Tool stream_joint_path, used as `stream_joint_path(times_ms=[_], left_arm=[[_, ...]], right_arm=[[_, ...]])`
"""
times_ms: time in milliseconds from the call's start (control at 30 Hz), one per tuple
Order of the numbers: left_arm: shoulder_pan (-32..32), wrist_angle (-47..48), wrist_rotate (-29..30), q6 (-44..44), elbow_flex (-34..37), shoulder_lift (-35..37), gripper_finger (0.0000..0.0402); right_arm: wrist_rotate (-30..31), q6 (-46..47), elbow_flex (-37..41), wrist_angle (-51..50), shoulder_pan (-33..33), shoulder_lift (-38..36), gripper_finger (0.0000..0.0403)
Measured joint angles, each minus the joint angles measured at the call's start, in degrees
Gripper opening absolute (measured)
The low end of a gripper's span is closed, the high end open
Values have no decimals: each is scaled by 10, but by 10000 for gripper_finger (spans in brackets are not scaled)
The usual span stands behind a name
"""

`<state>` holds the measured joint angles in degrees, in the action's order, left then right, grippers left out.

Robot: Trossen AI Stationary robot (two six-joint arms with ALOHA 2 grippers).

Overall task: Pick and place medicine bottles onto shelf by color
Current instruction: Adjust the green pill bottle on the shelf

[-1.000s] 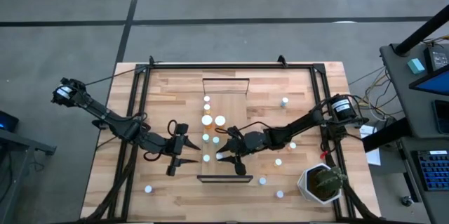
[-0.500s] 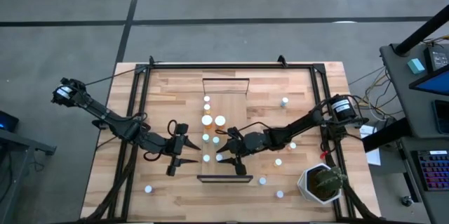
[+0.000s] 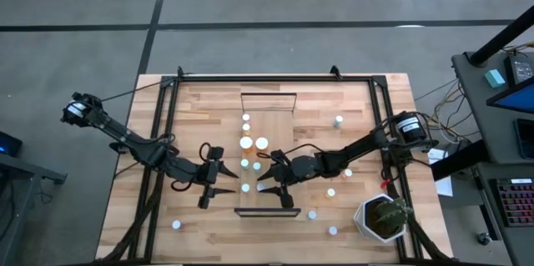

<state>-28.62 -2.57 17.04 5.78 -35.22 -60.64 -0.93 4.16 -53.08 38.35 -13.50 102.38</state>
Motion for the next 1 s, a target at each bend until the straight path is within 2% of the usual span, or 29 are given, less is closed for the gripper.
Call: stream_joint_path(times_ms=[333, 700, 1000], left_arm=[[9, 1, 106, -1, 37, 1, 191], [50, -6, 105, -17, 37, -36, 191], [84, -19, 103, -21, 38, -80, 191]], right_arm=[[0, -27, 0, -38, -3, -44, 178], [1, -50, 0, -101, -4, -107, 178], [10, -58, 0, -110, -4, -112, 178]])
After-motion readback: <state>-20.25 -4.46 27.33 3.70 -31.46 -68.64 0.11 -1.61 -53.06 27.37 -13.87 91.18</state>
